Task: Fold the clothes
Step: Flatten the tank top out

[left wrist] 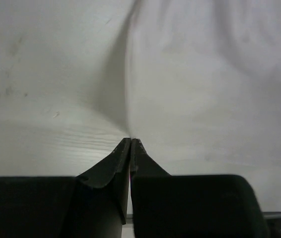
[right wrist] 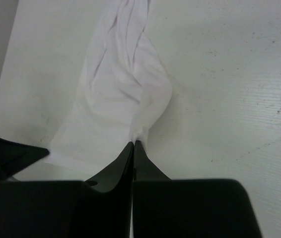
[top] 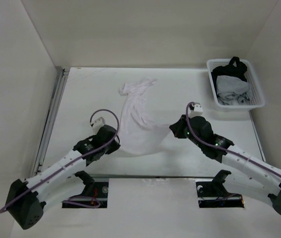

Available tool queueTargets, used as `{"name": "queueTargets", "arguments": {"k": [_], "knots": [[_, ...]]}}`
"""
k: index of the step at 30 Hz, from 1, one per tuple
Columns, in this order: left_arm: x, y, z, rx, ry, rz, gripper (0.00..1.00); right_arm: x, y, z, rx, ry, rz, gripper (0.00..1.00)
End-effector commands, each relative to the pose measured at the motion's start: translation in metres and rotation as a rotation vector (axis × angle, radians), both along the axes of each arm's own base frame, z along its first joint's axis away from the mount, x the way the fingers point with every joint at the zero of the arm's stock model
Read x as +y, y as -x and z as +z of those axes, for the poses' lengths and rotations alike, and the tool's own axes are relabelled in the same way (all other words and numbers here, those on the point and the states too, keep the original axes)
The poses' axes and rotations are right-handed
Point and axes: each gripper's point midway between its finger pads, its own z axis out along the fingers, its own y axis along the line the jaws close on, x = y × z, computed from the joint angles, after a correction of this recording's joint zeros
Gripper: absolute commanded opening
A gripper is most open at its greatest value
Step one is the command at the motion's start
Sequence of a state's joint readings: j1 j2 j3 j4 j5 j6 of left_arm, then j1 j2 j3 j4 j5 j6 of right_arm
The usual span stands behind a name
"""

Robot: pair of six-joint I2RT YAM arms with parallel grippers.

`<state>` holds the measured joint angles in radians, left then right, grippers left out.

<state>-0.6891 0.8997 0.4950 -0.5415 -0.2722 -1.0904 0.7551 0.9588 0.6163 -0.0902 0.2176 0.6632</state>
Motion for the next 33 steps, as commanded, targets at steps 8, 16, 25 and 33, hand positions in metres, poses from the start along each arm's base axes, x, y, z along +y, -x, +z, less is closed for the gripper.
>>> {"name": "queueTargets", "arguments": {"k": [8,16,25,33], "knots": [[0.051,-0.069,0.356,-0.868,0.139,0.156,0.00,-0.031,0.032,0.274,-0.526,-0.155,-0.117,0.00],[0.100,-0.016,0.531,-1.288,0.264,0.279,0.00,-0.044,0.056,0.418,-0.783,-0.157,-0.196,0.00],[0.090,-0.069,0.503,-1.193,0.090,0.302,0.00,-0.007,0.006,0.422,-0.827,-0.038,-0.149,0.00],[0.094,-0.168,0.397,-0.958,0.051,0.340,0.00,0.032,-0.096,0.350,-0.642,-0.030,-0.040,0.00]]}}
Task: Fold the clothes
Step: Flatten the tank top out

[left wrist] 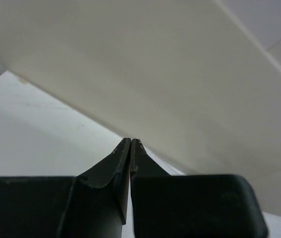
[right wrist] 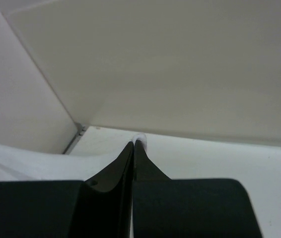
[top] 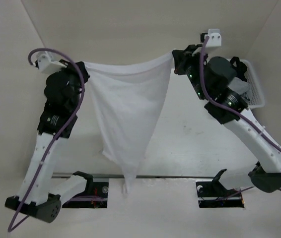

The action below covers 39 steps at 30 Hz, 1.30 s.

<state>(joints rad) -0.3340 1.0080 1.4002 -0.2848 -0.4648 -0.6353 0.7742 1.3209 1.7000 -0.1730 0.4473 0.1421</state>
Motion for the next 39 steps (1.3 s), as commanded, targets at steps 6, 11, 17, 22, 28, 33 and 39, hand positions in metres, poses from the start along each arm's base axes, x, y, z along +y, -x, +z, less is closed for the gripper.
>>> {"name": "queueTargets", "arguments": {"k": [6,11,17,22,28,33,39], "knots": [[0.027,-0.149,-0.019,0.090,0.130,-0.053,0.00,0.025,-0.095,0.020,0.034,-0.046,0.051,0.00],[0.008,-0.163,0.073,-0.061,0.098,-0.122,0.00,-0.014,-0.110,0.098,-0.131,-0.094,-0.034,0.00],[0.005,-0.139,0.115,-0.157,0.031,-0.100,0.00,-0.042,-0.075,0.142,-0.252,-0.111,-0.029,0.00],[0.005,-0.095,0.133,-0.243,-0.027,-0.068,0.00,-0.055,-0.049,0.144,-0.255,-0.072,-0.047,0.00],[-0.003,-0.050,-0.001,-0.103,-0.084,-0.005,0.01,-0.026,-0.042,-0.026,-0.020,0.000,-0.022,0.00],[-0.032,-0.024,-0.161,0.095,-0.110,-0.089,0.04,-0.001,-0.026,-0.192,0.278,0.031,0.037,0.00],[-0.047,0.017,-0.331,0.359,-0.017,-0.173,0.04,0.030,0.032,-0.352,0.626,0.068,0.133,0.00]]}}
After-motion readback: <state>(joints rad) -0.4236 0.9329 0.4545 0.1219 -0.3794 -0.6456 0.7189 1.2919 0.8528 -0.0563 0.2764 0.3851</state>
